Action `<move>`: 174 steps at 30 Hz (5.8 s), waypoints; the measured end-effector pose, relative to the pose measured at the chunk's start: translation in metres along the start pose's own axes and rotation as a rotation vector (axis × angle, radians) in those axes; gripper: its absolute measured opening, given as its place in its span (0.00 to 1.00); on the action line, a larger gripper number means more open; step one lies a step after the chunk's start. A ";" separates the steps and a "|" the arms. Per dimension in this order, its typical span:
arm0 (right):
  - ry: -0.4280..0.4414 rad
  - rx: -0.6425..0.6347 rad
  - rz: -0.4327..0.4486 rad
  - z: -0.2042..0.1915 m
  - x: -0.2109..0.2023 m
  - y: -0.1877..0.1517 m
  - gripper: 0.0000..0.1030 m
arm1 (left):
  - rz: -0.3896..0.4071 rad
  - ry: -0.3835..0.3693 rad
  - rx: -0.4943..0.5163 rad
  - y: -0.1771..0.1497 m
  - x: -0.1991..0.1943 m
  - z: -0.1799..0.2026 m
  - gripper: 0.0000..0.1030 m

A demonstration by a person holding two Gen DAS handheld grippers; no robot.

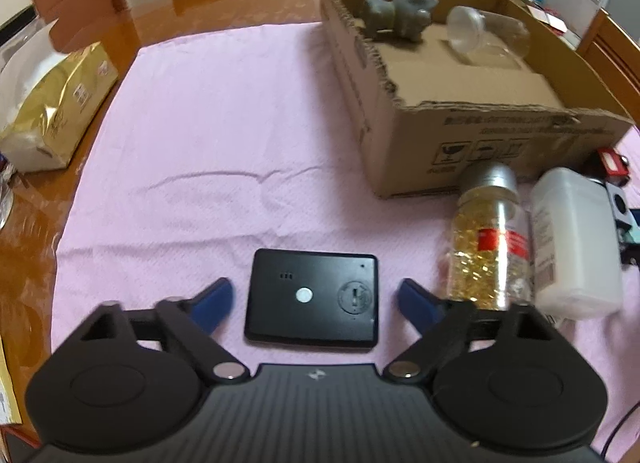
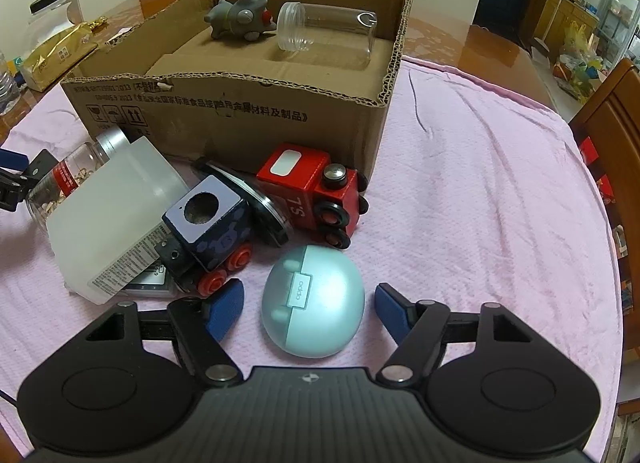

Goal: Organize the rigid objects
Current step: 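Grasp the mint-green egg case with the right gripper while the left grasps the black case, then drop the black case into the box with the left gripper while the right carries the egg case there, then release the egg case into the box and move the right gripper to the blue toy train car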

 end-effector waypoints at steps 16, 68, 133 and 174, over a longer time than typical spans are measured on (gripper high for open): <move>0.000 0.016 -0.019 -0.004 -0.004 0.000 0.56 | -0.019 -0.001 0.102 0.003 -0.006 0.009 0.67; -0.007 -0.247 0.148 -0.003 -0.111 0.109 0.55 | 0.216 -0.008 0.198 0.174 -0.053 0.051 0.92; -0.041 0.164 -0.039 -0.005 -0.014 0.061 1.00 | 0.201 0.048 -0.096 -0.004 -0.096 0.009 0.99; -0.028 0.102 -0.087 -0.021 -0.005 -0.048 1.00 | 0.046 -0.010 0.088 -0.014 -0.026 0.049 0.99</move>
Point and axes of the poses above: each gripper's, at about its wrist camera, not at the fingertips, and x roughly the way its jaws point, z to its right, y to its top, the point moved 9 cm from there along x, roughly the way its jaws point, and after that the axes turned 14 degrees about -z, right-handed, at the moved point
